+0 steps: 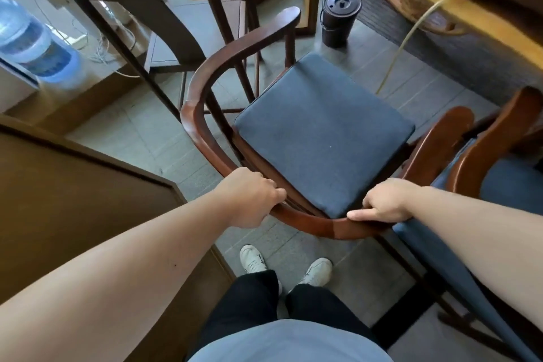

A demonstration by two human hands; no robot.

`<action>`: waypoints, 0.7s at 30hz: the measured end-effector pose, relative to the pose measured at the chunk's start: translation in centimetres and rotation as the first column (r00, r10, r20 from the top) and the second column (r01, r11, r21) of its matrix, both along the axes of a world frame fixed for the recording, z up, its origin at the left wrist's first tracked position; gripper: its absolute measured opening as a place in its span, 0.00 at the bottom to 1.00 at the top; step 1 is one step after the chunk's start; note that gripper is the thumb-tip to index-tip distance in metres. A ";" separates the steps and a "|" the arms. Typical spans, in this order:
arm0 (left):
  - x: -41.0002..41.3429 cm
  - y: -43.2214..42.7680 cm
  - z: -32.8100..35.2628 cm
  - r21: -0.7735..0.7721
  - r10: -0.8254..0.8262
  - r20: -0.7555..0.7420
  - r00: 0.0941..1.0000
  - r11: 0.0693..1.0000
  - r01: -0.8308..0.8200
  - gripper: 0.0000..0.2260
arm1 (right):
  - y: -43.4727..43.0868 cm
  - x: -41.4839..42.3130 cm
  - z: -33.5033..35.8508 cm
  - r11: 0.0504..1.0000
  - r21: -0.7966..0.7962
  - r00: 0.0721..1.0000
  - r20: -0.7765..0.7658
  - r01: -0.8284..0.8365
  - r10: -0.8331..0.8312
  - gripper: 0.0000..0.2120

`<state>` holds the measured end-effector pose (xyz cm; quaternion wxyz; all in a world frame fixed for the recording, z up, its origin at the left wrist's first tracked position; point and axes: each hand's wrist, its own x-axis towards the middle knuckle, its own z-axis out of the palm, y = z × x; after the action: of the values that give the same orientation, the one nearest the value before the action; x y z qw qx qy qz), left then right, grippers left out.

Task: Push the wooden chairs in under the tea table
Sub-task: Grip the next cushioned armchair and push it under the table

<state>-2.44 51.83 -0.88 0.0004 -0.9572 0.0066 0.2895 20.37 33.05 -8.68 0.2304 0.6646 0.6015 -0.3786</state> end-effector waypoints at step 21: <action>-1.3 16.8 -1.0 -0.089 -0.278 0.117 0.953 0.953 0.289 0.14 | 4.8 -16.7 0.6 0.535 0.491 0.721 -0.374 0.688 -0.584 0.27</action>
<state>-3.70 68.68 -1.92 -0.0079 -0.9586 0.1592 0.2359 3.69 37.81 -8.04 -0.1963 0.8405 0.4209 -0.2790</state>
